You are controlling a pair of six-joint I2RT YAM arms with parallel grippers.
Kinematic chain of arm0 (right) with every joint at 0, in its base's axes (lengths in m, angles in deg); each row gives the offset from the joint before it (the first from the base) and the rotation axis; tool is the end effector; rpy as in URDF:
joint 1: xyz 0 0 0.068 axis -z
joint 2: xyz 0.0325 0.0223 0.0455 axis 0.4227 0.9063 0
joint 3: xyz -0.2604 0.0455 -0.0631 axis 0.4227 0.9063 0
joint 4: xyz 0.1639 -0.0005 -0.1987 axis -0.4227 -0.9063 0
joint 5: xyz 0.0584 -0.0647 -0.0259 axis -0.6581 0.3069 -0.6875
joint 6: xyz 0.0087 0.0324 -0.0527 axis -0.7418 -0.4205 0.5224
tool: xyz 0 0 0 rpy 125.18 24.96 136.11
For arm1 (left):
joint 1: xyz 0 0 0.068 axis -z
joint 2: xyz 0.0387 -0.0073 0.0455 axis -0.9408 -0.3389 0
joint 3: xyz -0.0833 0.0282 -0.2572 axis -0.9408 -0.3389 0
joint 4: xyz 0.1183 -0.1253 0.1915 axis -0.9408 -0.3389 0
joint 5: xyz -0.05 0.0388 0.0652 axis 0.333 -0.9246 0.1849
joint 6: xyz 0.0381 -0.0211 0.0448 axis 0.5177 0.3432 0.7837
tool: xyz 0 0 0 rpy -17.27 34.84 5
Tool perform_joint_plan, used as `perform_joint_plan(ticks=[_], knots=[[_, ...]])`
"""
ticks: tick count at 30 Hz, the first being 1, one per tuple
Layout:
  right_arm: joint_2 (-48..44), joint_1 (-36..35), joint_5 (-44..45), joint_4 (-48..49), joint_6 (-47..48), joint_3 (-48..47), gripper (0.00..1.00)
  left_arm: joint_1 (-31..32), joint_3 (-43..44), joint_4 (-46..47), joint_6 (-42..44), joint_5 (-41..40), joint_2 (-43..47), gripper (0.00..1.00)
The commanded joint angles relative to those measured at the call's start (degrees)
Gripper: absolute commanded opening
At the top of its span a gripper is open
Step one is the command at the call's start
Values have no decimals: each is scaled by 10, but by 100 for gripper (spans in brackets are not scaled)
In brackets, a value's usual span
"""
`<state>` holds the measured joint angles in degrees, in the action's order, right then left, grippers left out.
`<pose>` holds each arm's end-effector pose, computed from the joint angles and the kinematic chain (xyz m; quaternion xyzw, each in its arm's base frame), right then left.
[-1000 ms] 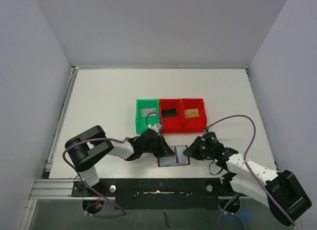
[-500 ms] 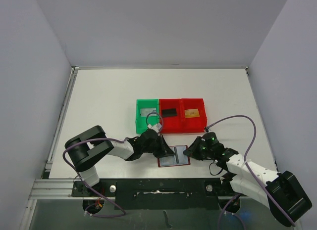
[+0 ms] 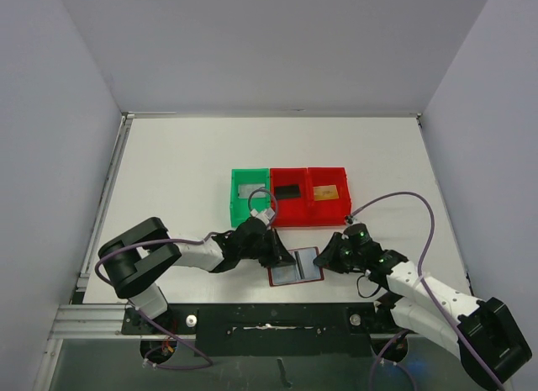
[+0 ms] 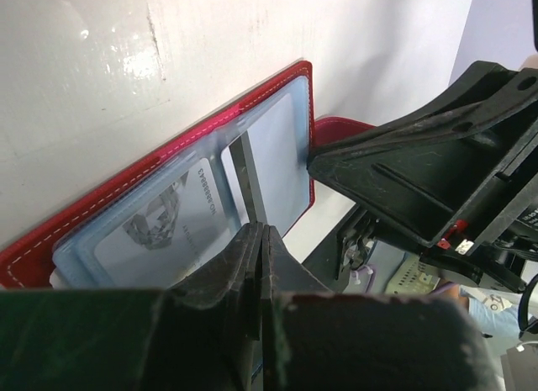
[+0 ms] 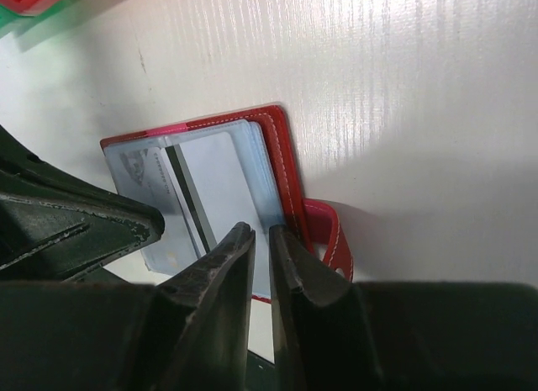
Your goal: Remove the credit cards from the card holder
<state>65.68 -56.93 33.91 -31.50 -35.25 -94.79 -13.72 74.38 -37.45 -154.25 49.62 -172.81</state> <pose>0.1343 0.0935 0.1277 0.1910 0.9137 0.3072 0.1854 0.1609 -0.2614 0.1217 -0.0544 0.8824 -0.4518 0.1195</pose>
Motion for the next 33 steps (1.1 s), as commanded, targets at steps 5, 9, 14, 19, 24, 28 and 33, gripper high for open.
perform_joint_plan(ticks=[5,9,14,19,24,28,33], knots=[[-9,-6,-27,-19,43,-42,16,-2,11,-3,18,4,19,6],[3,-10,-49,12,54,-45,16,2,19,-11,22,-1,17,16],[46,-18,-7,-25,41,-61,17,2,23,-33,26,-10,12,29],[68,-24,43,-67,28,-54,17,6,28,-41,26,-17,0,35],[67,-26,35,-54,7,-28,17,7,21,-51,16,-36,-9,37],[40,-36,39,-28,-38,5,17,15,-2,-1,-5,-42,-24,38],[22,-38,6,30,-69,45,17,19,-13,32,-21,-47,-43,38]])
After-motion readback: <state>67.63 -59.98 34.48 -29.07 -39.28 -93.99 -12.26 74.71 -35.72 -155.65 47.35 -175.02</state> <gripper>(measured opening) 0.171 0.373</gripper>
